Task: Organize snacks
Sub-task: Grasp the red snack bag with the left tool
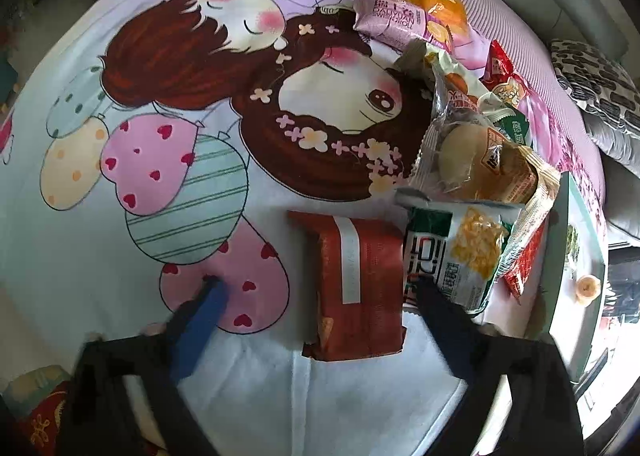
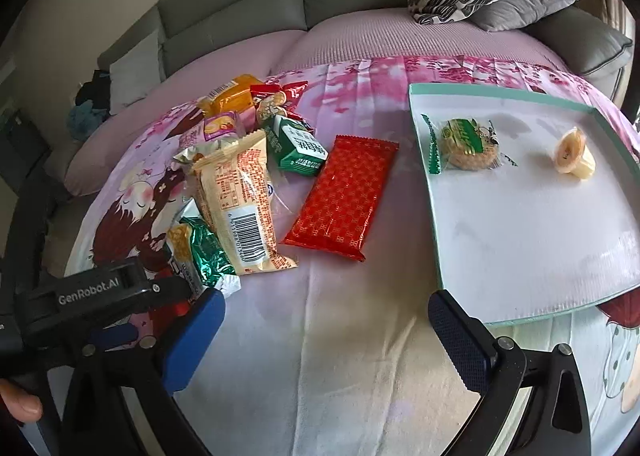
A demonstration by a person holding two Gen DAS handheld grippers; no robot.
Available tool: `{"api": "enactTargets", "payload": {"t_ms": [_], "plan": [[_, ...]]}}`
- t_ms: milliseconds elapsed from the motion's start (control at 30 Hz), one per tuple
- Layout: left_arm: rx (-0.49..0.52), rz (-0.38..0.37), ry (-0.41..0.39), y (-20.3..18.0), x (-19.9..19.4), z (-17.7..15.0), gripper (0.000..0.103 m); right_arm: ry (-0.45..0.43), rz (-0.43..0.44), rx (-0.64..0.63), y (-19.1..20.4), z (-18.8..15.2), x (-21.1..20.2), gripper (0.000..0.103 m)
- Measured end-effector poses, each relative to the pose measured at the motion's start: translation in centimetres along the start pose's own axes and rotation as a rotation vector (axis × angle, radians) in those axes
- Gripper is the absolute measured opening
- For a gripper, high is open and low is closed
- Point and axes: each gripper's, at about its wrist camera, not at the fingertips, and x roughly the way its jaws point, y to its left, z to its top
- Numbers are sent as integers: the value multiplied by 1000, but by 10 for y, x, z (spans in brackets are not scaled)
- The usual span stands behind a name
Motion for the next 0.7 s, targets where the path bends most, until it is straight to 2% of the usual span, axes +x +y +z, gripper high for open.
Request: {"api": "enactTargets", "payload": {"t_ms": [33, 100, 267, 467, 700], "plan": [[4, -2, -3, -1, 0, 0, 73, -1, -1, -1, 0, 0, 0, 103], [10, -4, -3, -3, 0, -2, 68, -2, -2, -1, 0, -1, 0, 103], [6, -34, -10, -6, -4, -1, 43, -2, -2, -5, 2, -1, 0, 103], [-41, -8, -37, 8, -12, 3, 42, -14, 13, -42, 11, 0, -1, 102], [-150, 36, -77, 39, -18, 15, 42, -22, 101, -113, 35, 3, 6, 90]]}}
